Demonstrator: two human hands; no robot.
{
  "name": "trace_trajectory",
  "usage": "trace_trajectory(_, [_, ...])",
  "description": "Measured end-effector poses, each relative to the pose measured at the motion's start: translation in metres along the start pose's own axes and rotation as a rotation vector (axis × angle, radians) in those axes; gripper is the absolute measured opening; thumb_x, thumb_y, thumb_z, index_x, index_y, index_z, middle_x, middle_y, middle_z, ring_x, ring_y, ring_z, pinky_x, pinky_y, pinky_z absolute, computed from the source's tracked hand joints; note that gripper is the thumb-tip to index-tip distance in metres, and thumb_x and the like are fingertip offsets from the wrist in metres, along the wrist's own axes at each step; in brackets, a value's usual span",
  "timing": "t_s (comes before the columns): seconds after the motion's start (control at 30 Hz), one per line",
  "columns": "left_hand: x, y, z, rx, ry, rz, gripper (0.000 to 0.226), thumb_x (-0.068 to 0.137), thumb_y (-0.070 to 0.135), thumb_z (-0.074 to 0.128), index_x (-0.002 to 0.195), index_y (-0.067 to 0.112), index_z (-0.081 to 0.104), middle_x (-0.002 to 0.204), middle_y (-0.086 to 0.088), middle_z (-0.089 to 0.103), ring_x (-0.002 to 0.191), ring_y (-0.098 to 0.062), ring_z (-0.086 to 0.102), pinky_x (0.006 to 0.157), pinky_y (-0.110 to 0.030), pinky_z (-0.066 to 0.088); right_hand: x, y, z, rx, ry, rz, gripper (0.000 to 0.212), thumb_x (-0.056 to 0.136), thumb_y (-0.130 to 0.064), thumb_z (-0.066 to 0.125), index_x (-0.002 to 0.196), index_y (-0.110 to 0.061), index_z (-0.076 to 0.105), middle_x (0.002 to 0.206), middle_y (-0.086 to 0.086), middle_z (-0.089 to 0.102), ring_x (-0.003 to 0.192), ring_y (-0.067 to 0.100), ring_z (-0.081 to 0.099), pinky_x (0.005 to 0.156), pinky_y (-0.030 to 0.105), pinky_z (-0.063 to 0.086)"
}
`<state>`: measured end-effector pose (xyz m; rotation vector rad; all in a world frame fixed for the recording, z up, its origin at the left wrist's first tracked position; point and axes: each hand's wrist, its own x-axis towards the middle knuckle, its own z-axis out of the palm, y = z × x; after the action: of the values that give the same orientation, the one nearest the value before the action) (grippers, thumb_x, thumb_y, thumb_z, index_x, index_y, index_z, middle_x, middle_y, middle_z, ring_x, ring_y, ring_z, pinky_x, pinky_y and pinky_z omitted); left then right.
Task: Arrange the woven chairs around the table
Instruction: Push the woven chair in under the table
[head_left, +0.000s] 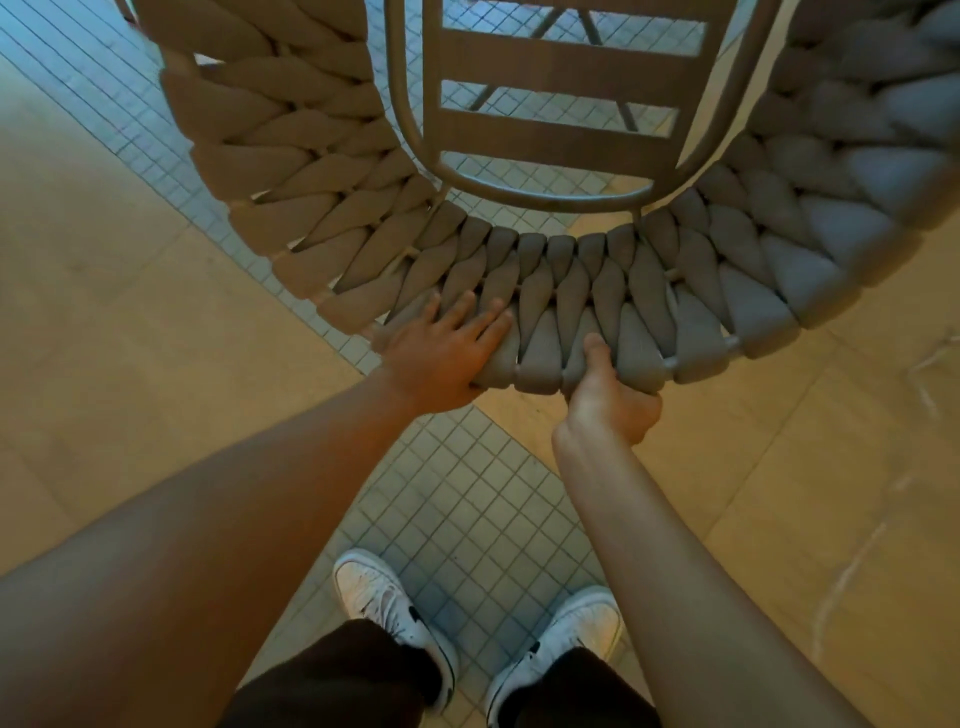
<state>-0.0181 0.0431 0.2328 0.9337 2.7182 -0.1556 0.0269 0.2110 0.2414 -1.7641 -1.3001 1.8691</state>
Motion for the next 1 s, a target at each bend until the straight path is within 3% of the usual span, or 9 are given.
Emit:
trace_trajectory(0.13, [0.0,0.002,-0.049,0.011,-0.056,0.026,0.081,0.099,0.05,0.054,0.162,0.014,0.017,0.168,-0.009,0.024,0.152,-0.04,0.023,0.12,-0.062,0.021,-0.028,-0.034,-0.021,-0.064,-0.093,-0.125,0.045,0.074,-0.045,0.089,0.094,-0.036,0.049,0.097,-0.013,0.067,0.075,-0.005,0.067,0.062,0.013,0.05])
trace_trajectory(0.2, [0.001,0.005,-0.072,0.003,-0.067,0.017,0.078,0.098,0.048,0.056,0.16,0.015,0.022,0.165,-0.008,0.031,0.151,-0.039,0.027,0.119,-0.06,0.023,-0.043,-0.048,-0.039,-0.146,-0.18,-0.247,0.044,0.082,-0.044,0.084,0.105,-0.032,0.048,0.112,-0.008,0.063,0.087,-0.006,0.067,0.066,0.015,0.056])
trace_trajectory(0.3, [0.005,0.012,-0.105,0.027,-0.091,-0.003,0.076,0.097,0.046,0.058,0.157,0.013,0.025,0.154,-0.012,0.046,0.147,-0.035,0.034,0.115,-0.057,0.032,-0.059,-0.071,-0.068,-0.413,-0.213,-0.782,0.066,0.085,-0.028,0.078,0.138,-0.014,0.04,0.148,0.011,0.037,0.135,0.022,0.047,0.104,0.039,0.051])
trace_trajectory(0.37, [0.007,0.021,-0.127,0.003,-0.078,-0.03,0.076,0.095,0.046,0.06,0.155,0.013,0.028,0.144,-0.014,0.054,0.14,-0.032,0.043,0.111,-0.054,0.038,-0.059,-0.095,-0.075,-0.771,-0.322,-1.208,0.086,0.079,-0.033,0.076,0.151,-0.009,0.037,0.158,0.018,0.03,0.15,0.034,0.027,0.123,0.053,0.023])
trace_trajectory(0.43, [0.009,0.029,-0.145,-0.042,-0.048,-0.052,0.072,0.094,0.045,0.062,0.152,0.014,0.034,0.135,-0.014,0.06,0.13,-0.031,0.053,0.105,-0.053,0.044,-0.048,-0.126,-0.068,-1.172,-0.501,-1.458,0.095,0.074,-0.042,0.077,0.156,-0.014,0.038,0.162,0.017,0.031,0.155,0.036,0.02,0.126,0.057,0.006])
trace_trajectory(0.53, [0.013,0.039,-0.174,-0.097,-0.019,-0.085,0.056,0.092,0.043,0.061,0.141,0.018,0.046,0.117,-0.008,0.067,0.108,-0.027,0.064,0.092,-0.049,0.052,-0.028,-0.173,-0.049,-1.521,-0.614,-1.613,0.067,0.079,-0.039,0.078,0.14,-0.017,0.059,0.143,0.011,0.06,0.148,0.033,0.04,0.125,0.058,0.007])
trace_trajectory(0.67, [0.025,0.043,-0.209,-0.18,-0.057,-0.135,0.046,0.091,0.041,0.061,0.132,0.022,0.052,0.114,-0.005,0.066,0.103,-0.027,0.064,0.09,-0.047,0.053,-0.02,-0.226,-0.027,-1.568,-0.649,-1.739,0.031,0.082,-0.036,0.074,0.105,-0.015,0.075,0.098,0.007,0.078,0.096,0.032,0.072,0.101,0.048,0.043])
trace_trajectory(0.73, [0.034,0.042,-0.223,-0.198,-0.04,-0.14,0.047,0.091,0.04,0.061,0.133,0.022,0.052,0.116,-0.005,0.065,0.105,-0.028,0.064,0.09,-0.044,0.052,-0.021,-0.249,-0.016,-1.63,-0.694,-1.771,0.032,0.077,-0.036,0.079,0.101,-0.015,0.076,0.092,0.007,0.078,0.09,0.032,0.073,0.087,0.045,0.047])
trace_trajectory(1.0, [0.063,0.01,-0.255,-0.238,-0.025,-0.129,0.05,0.09,0.043,0.064,0.135,0.027,0.05,0.108,-0.001,0.068,0.095,-0.023,0.067,0.081,-0.04,0.056,-0.014,-0.297,0.03,-1.536,-0.811,-1.988,0.05,0.079,-0.062,0.06,0.109,-0.024,0.071,0.102,-0.001,0.077,0.096,0.025,0.071,0.085,0.041,0.045])
